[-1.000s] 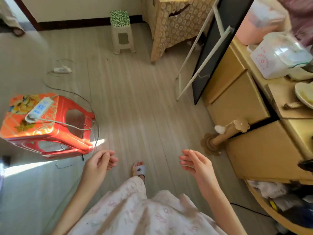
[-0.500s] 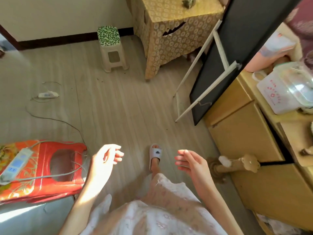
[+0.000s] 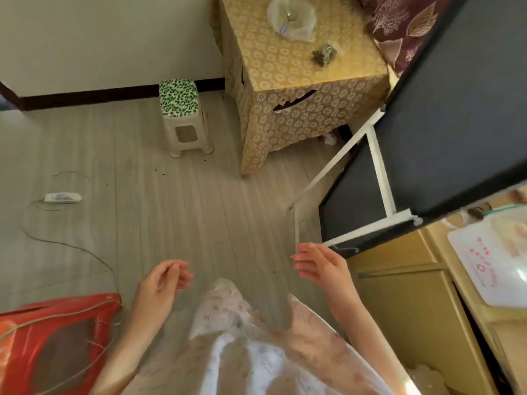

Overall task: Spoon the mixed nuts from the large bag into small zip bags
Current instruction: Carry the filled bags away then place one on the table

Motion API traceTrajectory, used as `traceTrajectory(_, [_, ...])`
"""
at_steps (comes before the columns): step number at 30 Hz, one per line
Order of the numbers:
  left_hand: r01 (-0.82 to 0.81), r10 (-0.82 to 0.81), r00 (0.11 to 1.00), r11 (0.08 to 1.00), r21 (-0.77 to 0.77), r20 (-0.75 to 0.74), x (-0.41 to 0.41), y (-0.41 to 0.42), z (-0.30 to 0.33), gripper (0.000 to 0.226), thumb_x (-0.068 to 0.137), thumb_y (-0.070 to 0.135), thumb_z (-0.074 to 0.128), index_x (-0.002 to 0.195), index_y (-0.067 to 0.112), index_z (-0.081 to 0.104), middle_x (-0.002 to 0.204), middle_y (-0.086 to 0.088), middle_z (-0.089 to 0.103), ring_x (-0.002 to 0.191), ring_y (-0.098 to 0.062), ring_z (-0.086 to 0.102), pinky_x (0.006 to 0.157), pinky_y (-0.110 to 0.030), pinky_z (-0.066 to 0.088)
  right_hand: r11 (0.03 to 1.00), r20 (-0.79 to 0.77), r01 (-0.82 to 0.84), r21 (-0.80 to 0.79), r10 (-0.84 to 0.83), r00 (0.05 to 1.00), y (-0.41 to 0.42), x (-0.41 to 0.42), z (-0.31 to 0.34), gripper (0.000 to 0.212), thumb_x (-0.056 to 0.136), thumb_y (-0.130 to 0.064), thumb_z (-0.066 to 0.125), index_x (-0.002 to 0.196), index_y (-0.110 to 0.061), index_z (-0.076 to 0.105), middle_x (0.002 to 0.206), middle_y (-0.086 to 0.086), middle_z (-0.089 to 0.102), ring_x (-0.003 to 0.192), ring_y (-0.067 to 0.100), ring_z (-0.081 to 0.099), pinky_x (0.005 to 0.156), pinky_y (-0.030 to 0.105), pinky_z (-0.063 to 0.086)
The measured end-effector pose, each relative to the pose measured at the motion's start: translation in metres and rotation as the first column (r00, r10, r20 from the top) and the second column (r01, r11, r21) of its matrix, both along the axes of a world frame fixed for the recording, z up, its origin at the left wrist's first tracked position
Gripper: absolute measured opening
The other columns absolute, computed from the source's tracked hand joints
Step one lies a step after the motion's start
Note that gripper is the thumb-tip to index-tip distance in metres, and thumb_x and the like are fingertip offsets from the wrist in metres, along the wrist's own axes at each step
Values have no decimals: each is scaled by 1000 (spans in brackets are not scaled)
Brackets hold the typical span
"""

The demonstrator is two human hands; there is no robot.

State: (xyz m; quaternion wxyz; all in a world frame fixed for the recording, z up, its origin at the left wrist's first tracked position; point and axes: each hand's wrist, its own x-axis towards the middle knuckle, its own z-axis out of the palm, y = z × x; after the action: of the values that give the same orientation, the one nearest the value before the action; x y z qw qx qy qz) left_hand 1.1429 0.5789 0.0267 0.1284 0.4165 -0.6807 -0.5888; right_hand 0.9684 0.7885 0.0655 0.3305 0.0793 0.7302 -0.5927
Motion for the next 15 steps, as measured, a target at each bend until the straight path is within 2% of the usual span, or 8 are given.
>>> traceTrajectory(3, [-45, 45, 999, 998, 32, 2, -30, -21, -8, 23, 97, 4, 40, 88, 9, 61, 76, -8, 66, 70, -22, 62, 57, -11, 49, 999, 42, 31, -9, -30, 999, -18, -27, -6, 23, 97, -15, 50, 86, -10, 70, 76, 8, 71, 63, 12, 65, 60, 21, 53])
traceTrajectory(8, [-50, 48, 998, 997, 61, 29, -108, -76, -18, 25, 97, 6, 40, 84, 14, 60, 75, -8, 66, 70, -24, 61, 56, -12, 50, 997, 76, 71, 20, -73, 994, -67, -99, -16, 23, 97, -14, 49, 85, -12, 69, 75, 7, 70, 66, 17, 64, 66, 29, 51])
traceTrajectory(11, [-3, 2, 1000, 999, 54, 20, -162, -117, -22, 24, 97, 5, 40, 87, 8, 62, 74, -8, 66, 68, -24, 61, 55, -12, 49, 996, 62, 92, 16, -93, 994, -105, -147, -17, 25, 99, -12, 45, 86, -10, 67, 77, 7, 69, 66, 16, 63, 64, 27, 50])
traceTrajectory(15, [124, -125, 992, 992, 22, 23, -245, -176, -16, 28, 97, 3, 40, 82, 14, 61, 75, -7, 66, 68, -22, 61, 56, -13, 49, 985, 57, 170, -24, -169, 984, -156, -214, -6, 23, 99, -8, 43, 91, -3, 64, 77, 11, 65, 66, 19, 59, 62, 26, 47])
